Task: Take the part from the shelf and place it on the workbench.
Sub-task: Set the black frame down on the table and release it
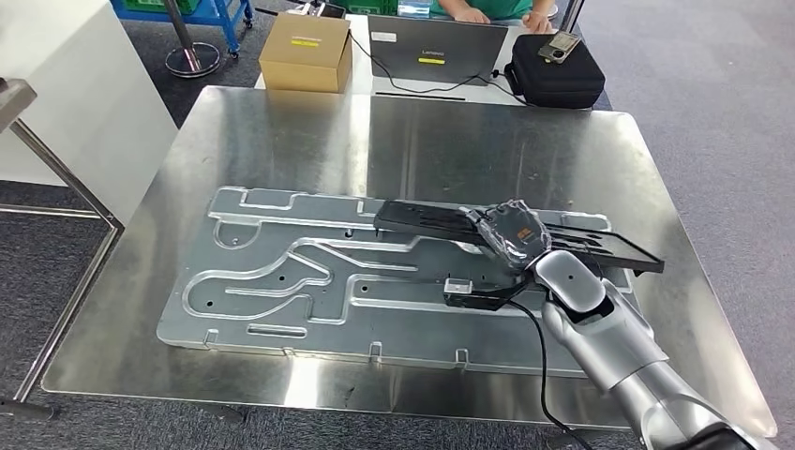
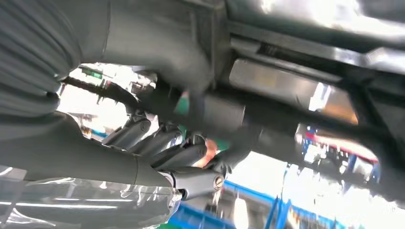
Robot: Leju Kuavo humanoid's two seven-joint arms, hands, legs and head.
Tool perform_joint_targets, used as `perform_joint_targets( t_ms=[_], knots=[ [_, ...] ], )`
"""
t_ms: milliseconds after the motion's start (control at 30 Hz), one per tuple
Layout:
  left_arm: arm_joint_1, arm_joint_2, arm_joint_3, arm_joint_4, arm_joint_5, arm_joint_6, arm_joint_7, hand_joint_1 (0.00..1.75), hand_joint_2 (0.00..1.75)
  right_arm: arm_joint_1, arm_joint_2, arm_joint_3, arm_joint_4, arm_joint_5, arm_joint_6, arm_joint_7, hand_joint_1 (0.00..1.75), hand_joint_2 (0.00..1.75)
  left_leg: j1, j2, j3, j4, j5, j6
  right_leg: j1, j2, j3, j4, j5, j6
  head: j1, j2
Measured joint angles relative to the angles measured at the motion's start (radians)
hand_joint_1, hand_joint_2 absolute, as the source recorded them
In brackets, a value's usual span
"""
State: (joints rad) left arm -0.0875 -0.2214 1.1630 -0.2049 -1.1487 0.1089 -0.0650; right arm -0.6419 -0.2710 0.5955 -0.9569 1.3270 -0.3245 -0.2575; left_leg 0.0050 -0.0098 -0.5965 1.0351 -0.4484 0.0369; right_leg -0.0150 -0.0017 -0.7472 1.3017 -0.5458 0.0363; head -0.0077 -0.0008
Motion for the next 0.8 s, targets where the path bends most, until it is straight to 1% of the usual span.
perform_joint_targets(
  t_ms=[33, 67, 100, 133, 167, 233, 267, 300, 333, 367, 433, 467, 500, 533, 567, 600, 633, 667, 700, 733, 800],
  knots=[
    [0.0, 0.0, 0.0, 0.0, -0.001, 0.001, 0.001, 0.0, 1.75, -0.014, 0.0, 0.004, 0.029, -0.011, 0.001, -0.002, 0.0, 0.0, -0.002, -0.001, 0.002, 0.0, -0.001, 0.001, 0.001, 0.0, 0.01, -0.031, 0.028, -0.005, 0.0, 0.0],
    [0.0, -0.001, 0.0, 0.0, -0.002, 0.003, 0.003, 0.0, 1.75, -0.028, 0.0, 0.007, 0.055, -0.021, 0.001, -0.002, 0.0, 0.0, -0.003, -0.002, 0.004, 0.0, -0.002, 0.001, 0.004, 0.0, 0.037, -0.092, 0.067, -0.013, 0.0, 0.0],
    [0.0, -0.003, 0.0, 0.0, -0.003, 0.005, 0.005, 0.0, 1.75, -0.042, 0.0, 0.009, 0.077, -0.029, 0.0, -0.002, 0.0, 0.0, -0.005, -0.003, 0.005, 0.0, -0.003, 0.001, 0.009, 0.0, 0.067, -0.159, 0.097, -0.023, 0.0, 0.0],
    [-0.001, -0.005, 0.0, 0.0, -0.004, 0.007, 0.007, 0.0, 1.75, -0.055, 0.0, 0.01, 0.095, -0.035, 0.0, -0.002, 0.0, 0.0, -0.007, -0.003, 0.005, 0.0, -0.004, -0.001, 0.014, 0.0, 0.092, -0.217, 0.118, -0.031, 0.0, 0.0],
    [-0.001, -0.006, 0.0, 0.0, -0.004, 0.008, 0.008, 0.0, 1.31, -0.067, 0.0, 0.011, 0.111, -0.038, -0.001, -0.003, 0.0, 0.0, -0.007, -0.003, 0.004, 0.0, -0.005, -0.004, 0.018, 0.0, 0.108, -0.254, 0.126, -0.038, 0.0, 0.0],
    [-0.001, -0.008, 0.0, 0.0, -0.001, 0.009, 0.007, 0.0, 0.44, -0.08, 0.001, 0.013, 0.137, -0.048, -0.002, -0.005, 0.0, 0.0, -0.007, -0.003, 0.003, -0.004, -0.005, -0.014, 0.023, 0.0, 0.115, -0.274, 0.123, -0.042, 0.0, 0.0],
    [-0.001, -0.008, 0.001, 0.0, 0.005, 0.008, 0.007, 0.0, 0.0, -0.084, 0.001, 0.013, 0.146, -0.058, -0.003, -0.01, 0.0, 0.0, -0.006, -0.002, 0.004, -0.004, -0.007, -0.019, 0.02, 0.0, 0.119, -0.28, 0.125, -0.044, 0.0, 0.0],
    [-0.001, -0.009, 0.003, 0.0, 0.012, 0.006, 0.006, 0.0, 0.0, -0.088, 0.002, 0.014, 0.156, -0.075, -0.003, -0.018, 0.0, 0.0, -0.007, -0.001, 0.004, 0.003, -0.014, -0.025, 0.016, -0.001, 0.125, -0.287, 0.127, -0.047, -0.001, 0.0],
    [-0.002, -0.009, 0.007, 0.0, 0.02, 0.004, 0.005, 0.0, 0.0, -0.092, 0.003, 0.014, 0.165, -0.096, -0.003, -0.028, 0.0, 0.0, -0.008, 0.0, -0.005, 0.025, -0.029, -0.03, 0.012, -0.001, 0.131, -0.295, 0.129, -0.049, -0.002, 0.0],
    [-0.003, -0.008, 0.011, 0.0, 0.026, 0.002, 0.005, 0.0, 0.0, -0.096, 0.004, 0.014, 0.176, -0.12, -0.004, -0.038, 0.0, 0.0, -0.007, 0.001, -0.024, 0.068, -0.053, -0.035, 0.009, -0.002, 0.137, -0.3, 0.13, -0.052, -0.003, 0.0],
    [-0.002, -0.008, 0.02, 0.0, 0.029, 0.004, 0.001, 0.0, 0.0, -0.098, 0.008, 0.01, 0.195, -0.174, -0.004, -0.057, 0.0, 0.0, -0.003, 0.003, -0.087, 0.192, -0.109, -0.043, 0.01, -0.003, 0.139, -0.3, 0.127, -0.055, -0.005, 0.0],
    [-0.001, -0.008, 0.022, 0.0, 0.029, 0.006, -0.003, 0.0, 0.0, -0.095, 0.009, 0.005, 0.201, -0.205, -0.001, -0.067, 0.0, 0.0, -0.001, 0.003, -0.115, 0.242, -0.123, -0.045, 0.01, -0.003, 0.14, -0.299, 0.126, -0.055, -0.005, 0.0],
    [0.0, -0.008, 0.023, 0.0, 0.028, 0.009, -0.008, 0.0, 0.0, -0.089, 0.009, -0.005, 0.204, -0.239, 0.003, -0.08, 0.0, 0.0, 0.0, 0.003, -0.128, 0.26, -0.118, -0.047, 0.01, -0.003, 0.14, -0.298, 0.124, -0.055, -0.005, 0.0],
    [0.001, -0.008, 0.024, 0.0, 0.027, 0.011, -0.013, 0.0, 0.0, -0.083, 0.01, -0.018, 0.206, -0.27, 0.008, -0.091, 0.0, 0.0, 0.001, 0.004, -0.124, 0.241, -0.094, -0.048, 0.009, -0.002, 0.141, -0.296, 0.122, -0.053, -0.005, 0.0],
    [0.001, -0.008, 0.024, 0.0, 0.027, 0.012, -0.017, 0.0, 0.0, -0.078, 0.01, -0.032, 0.206, -0.292, 0.013, -0.1, 0.0, 0.0, 0.002, 0.004, -0.102, 0.188, -0.056, -0.048, 0.009, -0.002, 0.142, -0.292, 0.119, -0.051, -0.005, 0.0],
    [0.001, -0.008, 0.025, 0.0, 0.025, 0.013, -0.02, 0.0, 0.0, -0.075, 0.01, -0.046, 0.206, -0.316, 0.019, -0.112, 0.0, 0.0, 0.003, 0.004, -0.073, 0.12, -0.023, -0.046, 0.008, -0.001, 0.143, -0.287, 0.114, -0.048, -0.005, 0.0],
    [0.001, -0.008, 0.025, 0.0, 0.023, 0.013, -0.024, 0.0, 0.0, -0.074, 0.01, -0.06, 0.206, -0.348, 0.031, -0.126, 0.0, 0.0, 0.003, 0.004, -0.046, 0.061, 0.001, -0.043, 0.009, 0.0, 0.142, -0.281, 0.11, -0.044, -0.005, 0.0],
    [0.001, -0.008, 0.025, 0.0, 0.021, 0.014, -0.028, 0.0, 0.0, -0.073, 0.01, -0.076, 0.206, -0.397, 0.053, -0.147, 0.0, 0.0, 0.003, 0.003, -0.028, 0.022, 0.012, -0.038, 0.01, 0.0, 0.14, -0.277, 0.107, -0.039, -0.004, 0.0],
    [0.001, -0.008, 0.025, 0.0, 0.018, 0.014, -0.033, 0.0, 0.0, -0.07, 0.012, -0.098, 0.205, -0.476, 0.096, -0.175, 0.0, 0.0, 0.001, 0.003, -0.021, 0.006, 0.012, -0.032, 0.012, 0.001, 0.139, -0.274, 0.105, -0.035, -0.004, 0.0],
    [0.001, -0.008, 0.025, 0.0, 0.016, 0.015, -0.037, 0.0, 0.0, -0.065, 0.017, -0.128, 0.202, -0.579, 0.163, -0.205, 0.0, 0.0, -0.001, 0.002, -0.02, 0.003, 0.012, -0.026, 0.013, 0.001, 0.138, -0.274, 0.105, -0.03, -0.003, 0.0],
    [0.0, -0.009, 0.025, 0.0, 0.01, 0.019, -0.044, 0.0, 0.0, -0.051, 0.031, -0.215, 0.18, -0.837, 0.35, -0.251, 0.0, 0.0, -0.001, 0.002, -0.017, -0.001, 0.015, -0.015, 0.01, 0.001, 0.137, -0.27, 0.099, -0.021, -0.003, 0.0]
  ],
)
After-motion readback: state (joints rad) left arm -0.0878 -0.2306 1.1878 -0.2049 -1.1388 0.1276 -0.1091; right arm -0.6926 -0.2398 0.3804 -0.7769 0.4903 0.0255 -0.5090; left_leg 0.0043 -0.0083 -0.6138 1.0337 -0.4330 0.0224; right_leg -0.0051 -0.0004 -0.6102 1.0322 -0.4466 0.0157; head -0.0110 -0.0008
